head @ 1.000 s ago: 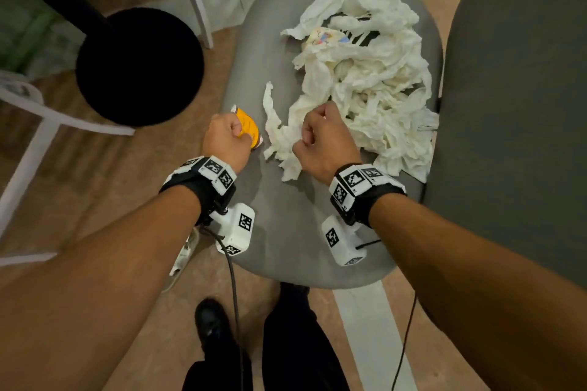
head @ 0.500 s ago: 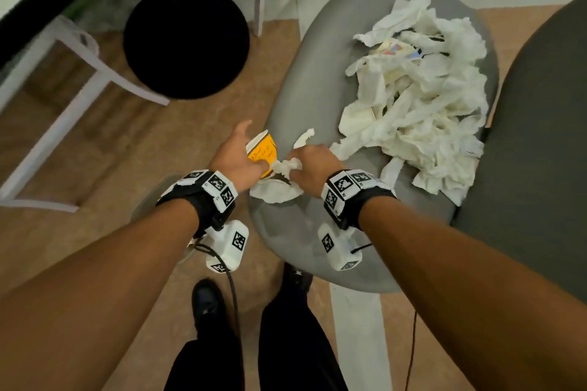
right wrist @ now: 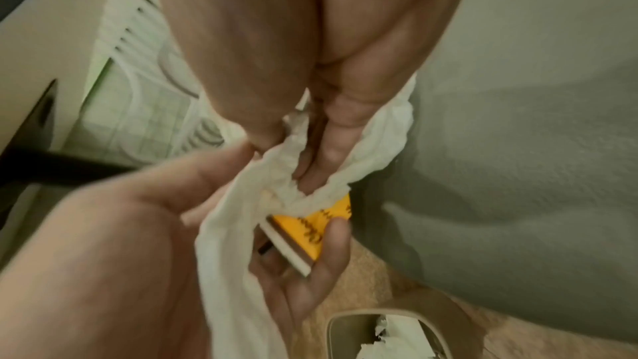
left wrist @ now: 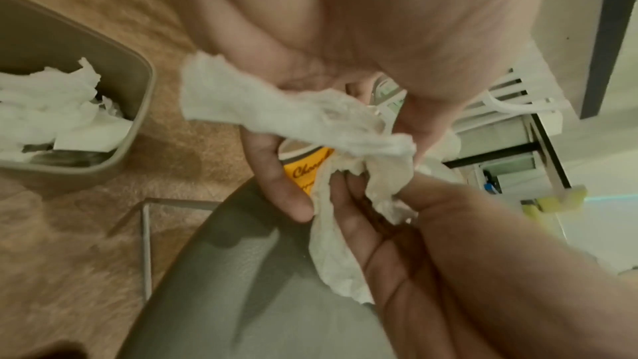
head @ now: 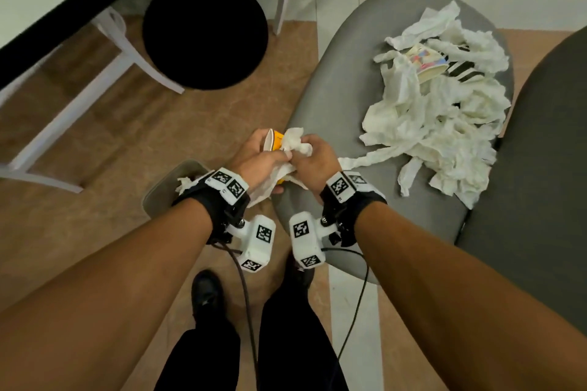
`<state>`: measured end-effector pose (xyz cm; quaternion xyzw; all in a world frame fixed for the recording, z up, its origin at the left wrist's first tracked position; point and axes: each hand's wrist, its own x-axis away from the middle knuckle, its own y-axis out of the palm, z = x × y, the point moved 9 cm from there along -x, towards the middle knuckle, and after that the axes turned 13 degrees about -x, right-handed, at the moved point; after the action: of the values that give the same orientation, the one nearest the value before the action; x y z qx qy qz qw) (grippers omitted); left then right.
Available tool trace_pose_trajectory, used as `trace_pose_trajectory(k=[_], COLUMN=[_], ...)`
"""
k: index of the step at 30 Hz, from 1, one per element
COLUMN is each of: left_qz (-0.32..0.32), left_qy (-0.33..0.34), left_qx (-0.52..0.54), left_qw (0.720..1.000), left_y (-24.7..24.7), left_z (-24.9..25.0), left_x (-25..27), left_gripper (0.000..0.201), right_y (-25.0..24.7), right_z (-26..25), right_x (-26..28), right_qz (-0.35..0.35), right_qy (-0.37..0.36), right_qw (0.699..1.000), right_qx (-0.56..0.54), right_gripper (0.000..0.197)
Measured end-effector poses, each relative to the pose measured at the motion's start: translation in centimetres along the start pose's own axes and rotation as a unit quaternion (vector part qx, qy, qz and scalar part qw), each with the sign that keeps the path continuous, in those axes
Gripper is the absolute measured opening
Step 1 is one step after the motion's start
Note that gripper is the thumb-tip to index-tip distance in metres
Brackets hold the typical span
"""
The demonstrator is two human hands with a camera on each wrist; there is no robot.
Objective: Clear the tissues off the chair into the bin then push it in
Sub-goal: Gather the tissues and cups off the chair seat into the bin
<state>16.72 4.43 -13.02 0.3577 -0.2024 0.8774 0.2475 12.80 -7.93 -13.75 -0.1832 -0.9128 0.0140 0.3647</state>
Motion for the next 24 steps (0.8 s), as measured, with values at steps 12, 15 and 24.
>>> trace_pose_trajectory(k=[12, 15, 24], left_qz=[0.072, 0.090, 0.095], left_qy=[0.057, 0.078, 0.092], left_qx=[-0.243, -0.287, -0.387], left_qw=[0.966, 0.951, 0.912], left_y=[1.7, 2.7, 2.1], left_z=[1.5, 2.4, 1.5], left_x=[-1.3, -1.8, -1.7], left_gripper=[0.031, 0.032, 0.032], right_y=[-11.2, -13.4, -7.1], right_z=[-2.0, 1.9, 2.8], right_x=[1.1, 0.6, 2.2], right_qz=[0.158, 0.108, 0.006], right_qy=[-0.140, -0.005, -0.052], right_qw=[0.899, 0.890, 0.981], right_qx=[0.384, 0.444, 0.188], right_gripper=[0.032, 0.038, 0.009])
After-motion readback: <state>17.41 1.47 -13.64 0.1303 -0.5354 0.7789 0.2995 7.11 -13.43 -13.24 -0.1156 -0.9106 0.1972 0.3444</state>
